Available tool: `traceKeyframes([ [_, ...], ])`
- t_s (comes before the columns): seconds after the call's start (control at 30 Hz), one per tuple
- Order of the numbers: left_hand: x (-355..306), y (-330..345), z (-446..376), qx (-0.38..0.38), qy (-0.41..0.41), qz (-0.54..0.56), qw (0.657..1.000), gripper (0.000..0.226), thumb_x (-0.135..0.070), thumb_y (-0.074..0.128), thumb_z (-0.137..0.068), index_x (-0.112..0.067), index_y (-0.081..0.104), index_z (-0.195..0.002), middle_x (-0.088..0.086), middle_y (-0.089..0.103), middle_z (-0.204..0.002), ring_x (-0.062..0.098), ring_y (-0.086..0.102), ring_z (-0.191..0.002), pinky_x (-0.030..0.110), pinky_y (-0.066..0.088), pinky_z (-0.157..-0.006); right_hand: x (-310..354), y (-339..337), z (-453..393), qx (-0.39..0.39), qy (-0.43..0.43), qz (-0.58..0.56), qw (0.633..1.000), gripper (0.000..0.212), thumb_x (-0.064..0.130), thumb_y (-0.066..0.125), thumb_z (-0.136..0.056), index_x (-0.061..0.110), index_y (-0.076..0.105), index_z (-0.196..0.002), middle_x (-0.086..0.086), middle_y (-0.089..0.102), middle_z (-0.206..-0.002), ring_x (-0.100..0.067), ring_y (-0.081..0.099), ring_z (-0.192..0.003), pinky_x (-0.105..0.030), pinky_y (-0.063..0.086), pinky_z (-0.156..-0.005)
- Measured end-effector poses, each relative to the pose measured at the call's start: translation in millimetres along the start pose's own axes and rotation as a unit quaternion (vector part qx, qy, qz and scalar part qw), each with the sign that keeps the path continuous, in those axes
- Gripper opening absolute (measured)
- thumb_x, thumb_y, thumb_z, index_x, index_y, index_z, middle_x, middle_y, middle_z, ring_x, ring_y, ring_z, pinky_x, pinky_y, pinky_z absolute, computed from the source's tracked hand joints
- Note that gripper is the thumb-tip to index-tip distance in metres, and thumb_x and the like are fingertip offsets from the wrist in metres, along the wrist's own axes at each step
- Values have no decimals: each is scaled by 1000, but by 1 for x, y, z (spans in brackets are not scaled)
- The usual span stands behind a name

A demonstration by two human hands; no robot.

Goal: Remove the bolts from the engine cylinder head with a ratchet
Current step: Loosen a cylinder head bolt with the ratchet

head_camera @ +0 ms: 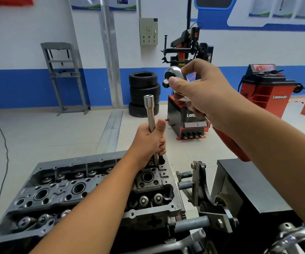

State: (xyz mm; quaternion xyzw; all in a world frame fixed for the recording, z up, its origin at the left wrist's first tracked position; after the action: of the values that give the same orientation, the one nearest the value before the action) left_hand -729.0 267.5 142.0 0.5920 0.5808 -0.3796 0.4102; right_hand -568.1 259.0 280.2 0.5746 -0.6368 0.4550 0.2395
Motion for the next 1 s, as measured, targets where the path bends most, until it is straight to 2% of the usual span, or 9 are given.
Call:
traceKeyframes([
  [0.13,-1,-2,-1,12,-22,4,1000,52,-60,58,-93,-17,37,-71,3,30,-58,18,31,-47,30,37,-48,-4,15,-4,13,-46,51,998,20,38,77,-92,29,61,-100,-3,75,-84,-4,61,-55,-25,46,-53],
  [0.23,-2,0,-2,40,-45,-9,998,51,-58,59,-96,-19,41,-70,1,33,-57,18,32,-47,30,38,-48,-7,22,-8,43,-79,88,992,20,38,78,-91,31,60,-99,17,64,-59,2,51,-45,-16,40,-47],
  [0.3,-2,-1,-2,52,-54,-4,997,50,-56,60,-98,-21,42,-68,0,32,-58,18,32,-47,29,37,-49,-9,25,-11,59,-97,118,986,21,36,79,-91,30,61,-102,21,58,-52,2,51,-46,-17,38,-50],
  [0.53,-3,-4,-4,71,-67,12,995,51,-48,55,-104,-22,40,-64,1,31,-59,18,30,-49,29,33,-50,-6,21,-24,58,-128,147,979,22,32,78,-92,33,61,-107,3,67,-82,-23,67,-77,-39,56,-69],
  [0.63,-2,0,-4,36,-69,13,997,50,-49,55,-104,-20,41,-66,-1,34,-55,17,32,-45,27,35,-47,-6,19,-29,58,-126,163,977,23,30,79,-91,34,61,-106,7,65,-83,-15,66,-72,-34,57,-65],
  [0.73,1,7,-8,-61,-80,-12,995,46,-52,55,-103,-16,41,-78,-4,38,-51,15,34,-43,26,35,-43,-11,16,-30,32,-109,166,980,24,29,81,-90,34,62,-103,4,65,-85,-16,66,-71,-33,57,-60],
  [0.87,6,22,-11,-162,-28,-124,979,51,-56,54,-102,-20,39,-69,-7,40,-52,15,36,-49,32,35,-51,-19,12,-28,-14,-85,140,986,25,27,83,-88,32,61,-100,3,65,-80,-17,61,-62,-19,46,-40],
  [0.93,7,27,-10,-162,-17,-173,971,52,-57,54,-101,-23,40,-65,-12,42,-49,12,37,-48,31,36,-52,-16,11,-28,-3,-80,136,987,25,27,83,-88,30,61,-101,1,66,-81,-21,65,-67,-22,51,-44],
  [1.0,5,26,-11,-147,-42,-122,981,50,-55,55,-102,-20,39,-70,-6,41,-54,15,36,-48,32,36,-51,-10,9,-29,8,-84,135,987,24,26,82,-89,29,62,-102,-1,67,-83,-25,70,-74,-35,59,-58],
])
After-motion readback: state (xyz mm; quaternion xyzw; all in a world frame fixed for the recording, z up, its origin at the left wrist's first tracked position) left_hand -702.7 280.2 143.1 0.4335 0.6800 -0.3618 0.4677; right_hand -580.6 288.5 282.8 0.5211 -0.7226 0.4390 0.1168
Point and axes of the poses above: each hand's wrist, its own z-axis away from the middle knuckle, its own y-axis out of the palm, x = y × z, the point moved 1 cm from there along -z, towards the middle knuckle
